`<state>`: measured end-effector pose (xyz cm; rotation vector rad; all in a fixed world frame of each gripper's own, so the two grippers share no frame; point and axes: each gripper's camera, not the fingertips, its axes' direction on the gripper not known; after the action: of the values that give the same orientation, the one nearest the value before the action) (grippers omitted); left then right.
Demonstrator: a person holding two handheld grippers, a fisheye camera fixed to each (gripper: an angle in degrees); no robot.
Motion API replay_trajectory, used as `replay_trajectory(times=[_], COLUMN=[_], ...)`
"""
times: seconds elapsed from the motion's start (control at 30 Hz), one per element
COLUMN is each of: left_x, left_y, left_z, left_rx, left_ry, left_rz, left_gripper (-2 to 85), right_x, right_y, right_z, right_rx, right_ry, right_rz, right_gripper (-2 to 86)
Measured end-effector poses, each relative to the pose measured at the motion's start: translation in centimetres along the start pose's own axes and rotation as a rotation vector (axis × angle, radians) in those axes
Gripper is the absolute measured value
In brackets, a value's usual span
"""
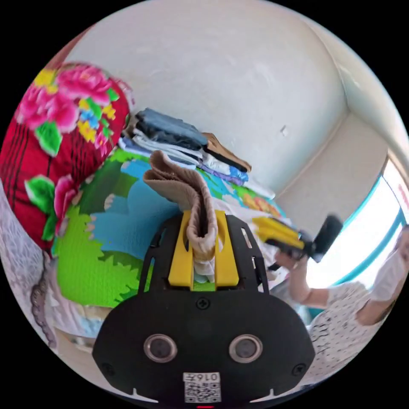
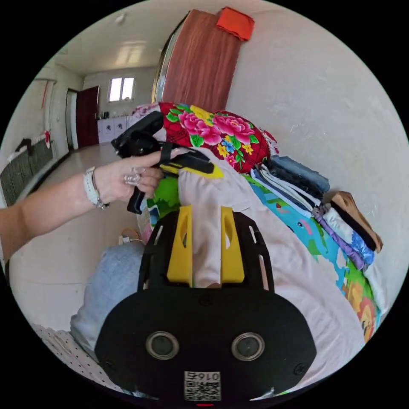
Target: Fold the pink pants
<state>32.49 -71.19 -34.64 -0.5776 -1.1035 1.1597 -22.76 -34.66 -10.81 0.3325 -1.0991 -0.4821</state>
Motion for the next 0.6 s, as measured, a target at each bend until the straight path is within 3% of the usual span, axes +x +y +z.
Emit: replay_trajectory(times=[0.1,0.27,0.37,0.6], left_x=[9.6,24.1,30.6,42.2], left_y=[0.0,1.2,2.0,1.4], left_z=[1.4,5.6,8.3,12.1], left_rx=[-0.038,-0.065,-0.09,-0.134], left_ry=[-0.18,-0.477,-0.609,-0.797], left_rz=[0.244,0.504,0.592,0.691], left_gripper=[6.8,7.0,7.1,7.3], right_x=[10.7,26.0,30.5,35.5], right_y=[2.0,4.6,5.4,4.3], right_z=[-3.7,-3.7,-1.5,1.9], right_rx=[0.047,0.021,-0.049,-0.327], right_ry=[-0.072,-0.595,-0.747,-0.422], right_rz=[0.241,0.551,0.666,0.649], right_gripper=[7.2,12.0,16.3,15.2])
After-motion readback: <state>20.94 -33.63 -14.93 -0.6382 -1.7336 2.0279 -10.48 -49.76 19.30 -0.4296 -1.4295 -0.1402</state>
